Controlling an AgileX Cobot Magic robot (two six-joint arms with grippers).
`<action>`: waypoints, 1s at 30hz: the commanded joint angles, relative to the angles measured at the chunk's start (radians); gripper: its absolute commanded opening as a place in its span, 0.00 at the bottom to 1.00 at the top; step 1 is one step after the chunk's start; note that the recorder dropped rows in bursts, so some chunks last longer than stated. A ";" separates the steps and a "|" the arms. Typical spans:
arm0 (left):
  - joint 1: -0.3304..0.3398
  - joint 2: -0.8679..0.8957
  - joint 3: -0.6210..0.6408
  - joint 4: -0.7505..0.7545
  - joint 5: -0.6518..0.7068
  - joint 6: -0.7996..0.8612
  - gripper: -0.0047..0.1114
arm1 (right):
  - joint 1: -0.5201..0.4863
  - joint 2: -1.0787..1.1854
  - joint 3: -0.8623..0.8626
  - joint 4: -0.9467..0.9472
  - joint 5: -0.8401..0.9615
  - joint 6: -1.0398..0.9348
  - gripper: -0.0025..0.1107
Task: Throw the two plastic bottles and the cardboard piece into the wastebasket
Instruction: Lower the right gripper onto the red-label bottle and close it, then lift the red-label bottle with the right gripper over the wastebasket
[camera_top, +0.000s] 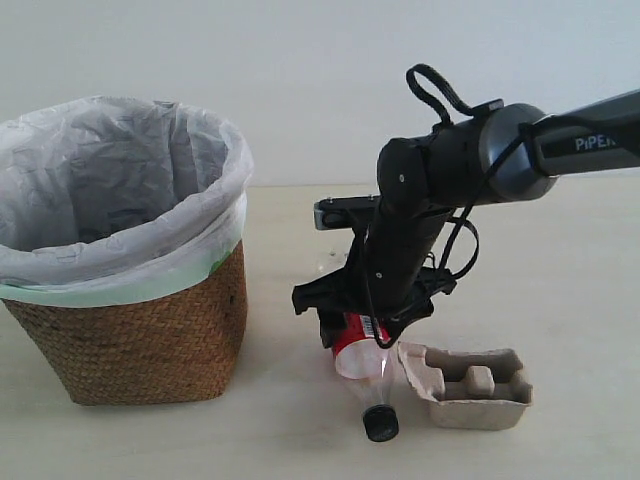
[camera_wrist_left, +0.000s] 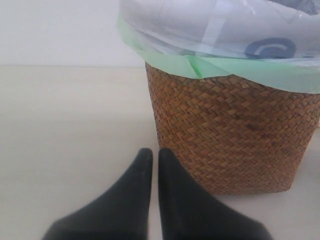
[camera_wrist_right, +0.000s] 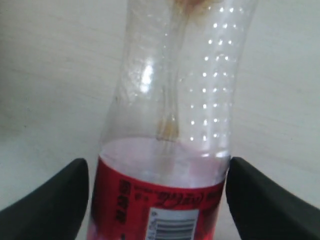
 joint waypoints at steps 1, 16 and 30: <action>0.004 -0.004 0.004 -0.001 0.000 0.003 0.07 | 0.001 0.008 0.004 -0.004 -0.011 -0.011 0.55; 0.004 -0.004 0.004 -0.001 0.000 0.003 0.07 | -0.023 -0.120 -0.020 -0.063 -0.014 -0.003 0.02; 0.004 -0.004 0.004 -0.001 0.000 0.003 0.07 | -0.371 -0.491 -0.018 -0.281 0.234 0.046 0.02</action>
